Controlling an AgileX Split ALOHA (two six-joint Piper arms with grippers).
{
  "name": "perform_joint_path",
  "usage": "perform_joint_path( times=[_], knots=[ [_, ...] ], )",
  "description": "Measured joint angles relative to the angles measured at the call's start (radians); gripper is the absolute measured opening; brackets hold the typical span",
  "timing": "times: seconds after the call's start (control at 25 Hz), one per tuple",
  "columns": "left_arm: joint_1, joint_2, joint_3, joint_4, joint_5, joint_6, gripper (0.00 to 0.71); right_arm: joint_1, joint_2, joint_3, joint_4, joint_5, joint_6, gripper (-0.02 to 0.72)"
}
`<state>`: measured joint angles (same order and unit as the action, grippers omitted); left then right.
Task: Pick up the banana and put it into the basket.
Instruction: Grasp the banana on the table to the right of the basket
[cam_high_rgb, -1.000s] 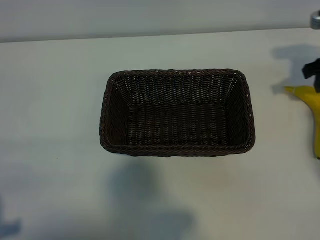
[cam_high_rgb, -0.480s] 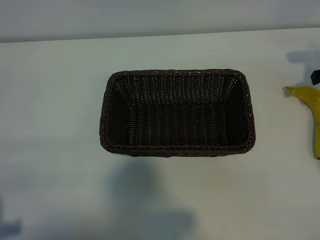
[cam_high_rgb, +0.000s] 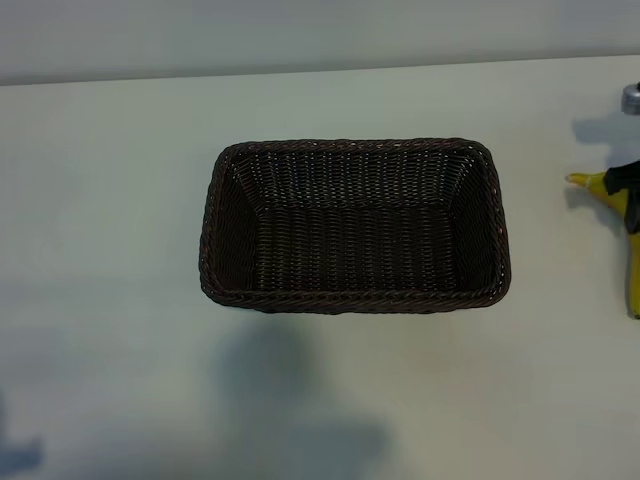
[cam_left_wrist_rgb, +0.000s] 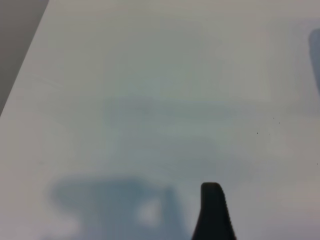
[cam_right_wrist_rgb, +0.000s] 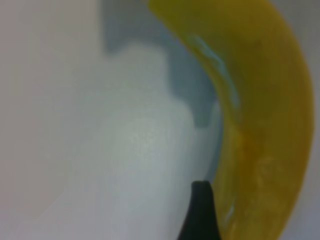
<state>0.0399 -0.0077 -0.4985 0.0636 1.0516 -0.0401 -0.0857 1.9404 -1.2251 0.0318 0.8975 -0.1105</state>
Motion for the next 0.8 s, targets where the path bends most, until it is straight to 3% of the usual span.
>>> perform_joint_path(
  times=[0.8],
  knots=[
    [0.0, 0.0, 0.0, 0.0, 0.0, -0.001, 0.54, 0.0, 0.092, 0.0, 0.002, -0.042, -0.001, 0.584]
  ],
)
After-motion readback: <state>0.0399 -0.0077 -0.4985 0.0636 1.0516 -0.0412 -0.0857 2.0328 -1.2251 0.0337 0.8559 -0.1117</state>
